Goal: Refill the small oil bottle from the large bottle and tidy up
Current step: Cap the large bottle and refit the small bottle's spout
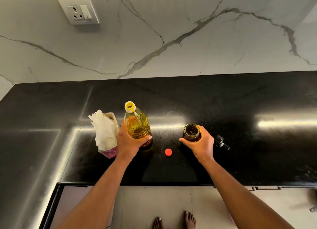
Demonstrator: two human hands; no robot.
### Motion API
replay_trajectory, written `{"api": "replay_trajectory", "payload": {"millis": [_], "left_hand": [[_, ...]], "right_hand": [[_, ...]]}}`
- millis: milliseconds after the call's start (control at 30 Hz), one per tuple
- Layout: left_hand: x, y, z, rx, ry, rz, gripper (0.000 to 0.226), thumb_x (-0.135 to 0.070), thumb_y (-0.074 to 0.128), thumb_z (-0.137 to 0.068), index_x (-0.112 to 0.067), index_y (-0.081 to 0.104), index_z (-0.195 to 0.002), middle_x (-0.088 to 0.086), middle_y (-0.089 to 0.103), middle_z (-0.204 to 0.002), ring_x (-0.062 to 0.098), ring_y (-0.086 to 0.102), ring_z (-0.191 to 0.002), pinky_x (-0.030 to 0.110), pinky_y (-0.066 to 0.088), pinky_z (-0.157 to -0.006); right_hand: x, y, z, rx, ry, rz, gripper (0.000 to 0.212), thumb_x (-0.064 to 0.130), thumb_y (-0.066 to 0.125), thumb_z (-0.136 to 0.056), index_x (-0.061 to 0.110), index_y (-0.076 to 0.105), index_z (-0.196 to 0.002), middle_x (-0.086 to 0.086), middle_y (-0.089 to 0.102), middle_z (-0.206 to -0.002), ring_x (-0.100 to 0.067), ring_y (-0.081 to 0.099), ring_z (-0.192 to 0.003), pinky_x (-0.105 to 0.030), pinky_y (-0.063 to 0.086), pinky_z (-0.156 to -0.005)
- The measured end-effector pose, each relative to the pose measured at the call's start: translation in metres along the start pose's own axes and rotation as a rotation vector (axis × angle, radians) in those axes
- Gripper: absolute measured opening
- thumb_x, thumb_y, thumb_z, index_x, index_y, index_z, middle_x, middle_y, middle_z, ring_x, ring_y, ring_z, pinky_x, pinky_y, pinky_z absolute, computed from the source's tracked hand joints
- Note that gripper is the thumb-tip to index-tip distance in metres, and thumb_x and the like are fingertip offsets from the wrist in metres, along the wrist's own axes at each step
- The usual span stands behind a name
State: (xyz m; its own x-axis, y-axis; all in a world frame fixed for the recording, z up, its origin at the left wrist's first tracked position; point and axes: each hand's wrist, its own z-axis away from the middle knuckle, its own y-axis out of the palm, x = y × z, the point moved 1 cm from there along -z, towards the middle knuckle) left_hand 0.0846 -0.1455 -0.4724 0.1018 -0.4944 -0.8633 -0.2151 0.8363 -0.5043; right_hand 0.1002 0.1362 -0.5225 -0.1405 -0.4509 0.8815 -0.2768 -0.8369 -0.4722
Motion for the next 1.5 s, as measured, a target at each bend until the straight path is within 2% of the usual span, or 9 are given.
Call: {"api": "replay_trajectory", "payload": {"millis": [267, 433, 533, 633, 733, 833, 1000, 1367, 1500], "left_hand": [[0.001, -0.001, 0.004, 0.016, 0.039, 0.026, 0.107, -0.031, 0.104, -0.060, -0.027, 0.041, -0.147, -0.011, 0.057, -0.130, 0.008, 0.054, -0.122, 0.011, 0.043, -0.096], [0.003, -0.006, 0.007, 0.024, 0.059, 0.090, 0.114, -0.030, 0.104, -0.060, -0.026, 0.038, -0.153, -0.004, 0.058, -0.141, 0.013, 0.057, -0.130, 0.005, 0.049, -0.096], [0.004, -0.011, 0.010, 0.005, 0.069, 0.146, 0.116, -0.033, 0.105, -0.059, -0.035, 0.038, -0.153, -0.004, 0.057, -0.145, 0.018, 0.058, -0.135, 0.036, 0.057, -0.108], [0.000, -0.016, 0.012, -0.011, 0.078, 0.175, 0.117, -0.041, 0.103, -0.058, -0.037, 0.037, -0.154, -0.007, 0.055, -0.149, 0.018, 0.055, -0.140, 0.048, 0.054, -0.111], [-0.011, -0.021, 0.015, -0.040, 0.101, 0.165, 0.115, -0.036, 0.103, -0.061, -0.032, 0.038, -0.156, -0.013, 0.055, -0.149, 0.007, 0.051, -0.142, 0.046, 0.048, -0.118], [-0.019, -0.025, 0.016, -0.074, 0.133, 0.139, 0.112, -0.032, 0.102, -0.064, -0.026, 0.039, -0.157, -0.021, 0.054, -0.143, -0.004, 0.049, -0.139, 0.040, 0.044, -0.122], [-0.034, -0.030, 0.016, -0.068, 0.147, 0.160, 0.105, -0.049, 0.096, -0.065, -0.031, 0.042, -0.153, -0.016, 0.056, -0.147, 0.005, 0.051, -0.141, 0.041, 0.046, -0.120], [-0.044, -0.025, 0.013, -0.084, 0.120, 0.031, 0.091, -0.032, 0.098, -0.070, -0.037, 0.048, -0.146, -0.014, 0.059, -0.137, 0.012, 0.057, -0.130, 0.043, 0.053, -0.112], [-0.048, -0.024, 0.013, -0.104, 0.108, -0.002, 0.092, -0.028, 0.098, -0.072, -0.031, 0.047, -0.149, -0.013, 0.058, -0.138, 0.010, 0.054, -0.130, 0.039, 0.051, -0.113]], "right_hand": [[-0.007, 0.001, 0.001, 0.010, -0.014, 0.014, 0.079, 0.037, 0.102, -0.057, 0.024, 0.064, -0.125, 0.015, 0.068, -0.112, 0.004, 0.065, -0.106, -0.023, 0.057, -0.097], [-0.006, -0.005, 0.007, 0.052, -0.012, 0.020, 0.124, 0.038, 0.104, -0.052, 0.021, 0.040, -0.157, 0.004, 0.056, -0.147, -0.007, 0.051, -0.137, -0.029, 0.041, -0.118], [0.002, -0.015, 0.015, -0.013, -0.085, 0.088, 0.129, 0.050, 0.101, -0.052, 0.020, 0.034, -0.159, -0.001, 0.045, -0.156, -0.008, 0.046, -0.137, -0.018, 0.036, -0.113], [0.021, -0.023, 0.025, -0.183, -0.259, 0.136, 0.109, 0.039, 0.100, -0.063, 0.007, 0.045, -0.151, -0.012, 0.046, -0.151, -0.013, 0.044, -0.137, -0.005, 0.036, -0.106], [0.050, -0.019, 0.038, -0.301, -0.530, 0.204, 0.065, 0.019, 0.090, -0.078, 0.002, 0.063, -0.135, -0.015, 0.057, -0.137, -0.026, 0.054, -0.129, -0.022, 0.043, -0.110], [0.071, 0.006, 0.048, -0.022, -0.675, 0.299, 0.031, 0.009, 0.081, -0.086, 0.010, 0.075, -0.116, -0.005, 0.067, -0.113, -0.021, 0.063, -0.105, -0.030, 0.055, -0.093], [0.074, 0.050, 0.049, 0.467, -0.278, 0.666, 0.036, 0.029, 0.077, -0.091, 0.019, 0.068, -0.124, -0.001, 0.063, -0.118, -0.024, 0.062, -0.113, -0.037, 0.056, -0.090], [0.064, 0.059, 0.047, 0.387, -0.240, 0.708, 0.015, 0.022, 0.069, -0.092, 0.017, 0.074, -0.106, -0.001, 0.062, -0.106, -0.023, 0.067, -0.094, -0.036, 0.058, -0.074], [0.114, 0.042, 0.035, 0.208, -0.305, 0.447, 0.020, 0.028, 0.081, -0.088, 0.020, 0.076, -0.105, 0.006, 0.063, -0.099, -0.007, 0.061, -0.082, -0.016, 0.048, -0.067]]}}
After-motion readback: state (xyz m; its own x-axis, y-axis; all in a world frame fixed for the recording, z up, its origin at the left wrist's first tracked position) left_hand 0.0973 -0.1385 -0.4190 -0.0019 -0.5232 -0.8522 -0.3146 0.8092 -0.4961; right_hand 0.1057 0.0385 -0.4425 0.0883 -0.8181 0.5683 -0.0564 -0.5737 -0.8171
